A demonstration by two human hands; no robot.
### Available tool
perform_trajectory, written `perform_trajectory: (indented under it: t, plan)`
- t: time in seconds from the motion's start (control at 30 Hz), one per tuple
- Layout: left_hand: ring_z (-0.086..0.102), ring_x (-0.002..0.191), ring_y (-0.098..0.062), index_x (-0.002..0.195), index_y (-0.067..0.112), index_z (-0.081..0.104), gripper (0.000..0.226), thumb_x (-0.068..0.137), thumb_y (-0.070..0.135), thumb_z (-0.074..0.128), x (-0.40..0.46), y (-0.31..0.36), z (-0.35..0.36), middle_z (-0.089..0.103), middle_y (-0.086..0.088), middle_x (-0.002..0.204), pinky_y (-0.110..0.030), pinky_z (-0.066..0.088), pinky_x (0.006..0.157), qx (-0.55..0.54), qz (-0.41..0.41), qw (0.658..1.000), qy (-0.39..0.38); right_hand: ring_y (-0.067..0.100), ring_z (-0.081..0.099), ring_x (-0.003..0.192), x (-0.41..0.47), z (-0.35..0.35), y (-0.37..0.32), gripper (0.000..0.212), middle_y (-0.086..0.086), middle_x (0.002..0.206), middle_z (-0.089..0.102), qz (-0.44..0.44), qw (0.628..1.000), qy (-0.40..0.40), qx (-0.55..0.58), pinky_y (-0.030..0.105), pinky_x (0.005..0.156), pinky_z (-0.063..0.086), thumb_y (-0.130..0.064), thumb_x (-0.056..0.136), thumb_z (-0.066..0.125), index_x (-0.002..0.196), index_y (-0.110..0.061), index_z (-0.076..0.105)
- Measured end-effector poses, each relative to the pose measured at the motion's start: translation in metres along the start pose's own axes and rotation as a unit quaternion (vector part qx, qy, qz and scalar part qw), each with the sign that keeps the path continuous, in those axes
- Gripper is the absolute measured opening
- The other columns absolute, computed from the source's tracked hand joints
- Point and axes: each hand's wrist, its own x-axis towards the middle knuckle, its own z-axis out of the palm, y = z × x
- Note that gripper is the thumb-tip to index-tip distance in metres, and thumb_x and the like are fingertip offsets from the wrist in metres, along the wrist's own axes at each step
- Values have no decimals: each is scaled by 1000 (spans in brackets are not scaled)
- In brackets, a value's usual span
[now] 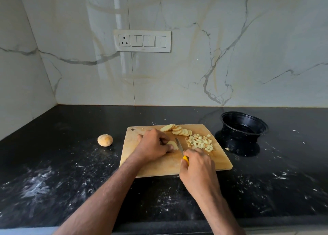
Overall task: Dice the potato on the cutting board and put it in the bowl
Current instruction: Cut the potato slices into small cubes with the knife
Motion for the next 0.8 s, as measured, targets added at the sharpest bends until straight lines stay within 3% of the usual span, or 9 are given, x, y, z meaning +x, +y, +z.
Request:
perform_trajectory:
  t: [0.07,0.1,0.27,0.4,0.5,0.63,0.8]
  plan:
    - [60,93,-9,92,26,79,7,88,30,75,1,-3,-2,73,12,90,-56,42,103,-19,-9,1000,9,9,64,91,0,-1,0,26,-7,108,63,7,1000,2,0,22,81,54,-24,95,65,120,-19,70]
    - [60,99,-9,101,25,79,14,89,26,73,1,-4,-3,75,13,97,-56,41,105,-23,-14,1000,7,9,64,92,0,0,-1,26,-6,109,64,5,1000,0,1,22,81,54,-24,95,65,121,-19,70]
    - [59,111,-14,109,25,78,22,89,22,71,-1,-3,-2,74,13,106,-60,38,107,-14,-6,1000,-5,9,64,94,1,1,-5,27,-6,111,64,-6,1000,-4,2,22,83,53,-24,95,65,121,-19,70]
    - [58,91,-8,92,27,79,14,83,37,79,-1,-5,-1,70,15,83,-51,42,97,-9,-1,1000,10,9,62,96,2,1,-5,27,-6,111,64,-6,1000,-8,4,22,83,53,-25,95,65,122,-19,69]
    - [54,82,-9,74,22,69,25,78,42,82,0,-6,0,61,14,72,-41,36,82,-1,11,1000,11,10,63,96,3,1,-5,27,-5,111,64,-1,1000,-5,4,23,83,53,-25,96,64,122,-20,69]
    - [55,88,-7,87,27,78,19,77,43,84,0,-6,2,67,14,78,-43,36,89,-13,-11,1000,25,14,63,94,10,1,-10,23,-2,107,67,-4,1000,7,5,27,81,54,-23,96,63,118,-18,69]
    - [54,81,1,71,30,76,15,73,41,86,2,-5,8,67,20,69,-43,34,90,-23,-46,998,46,11,64,94,17,7,-16,25,-3,109,67,-19,1000,-9,1,22,80,55,-23,97,62,121,-18,67]
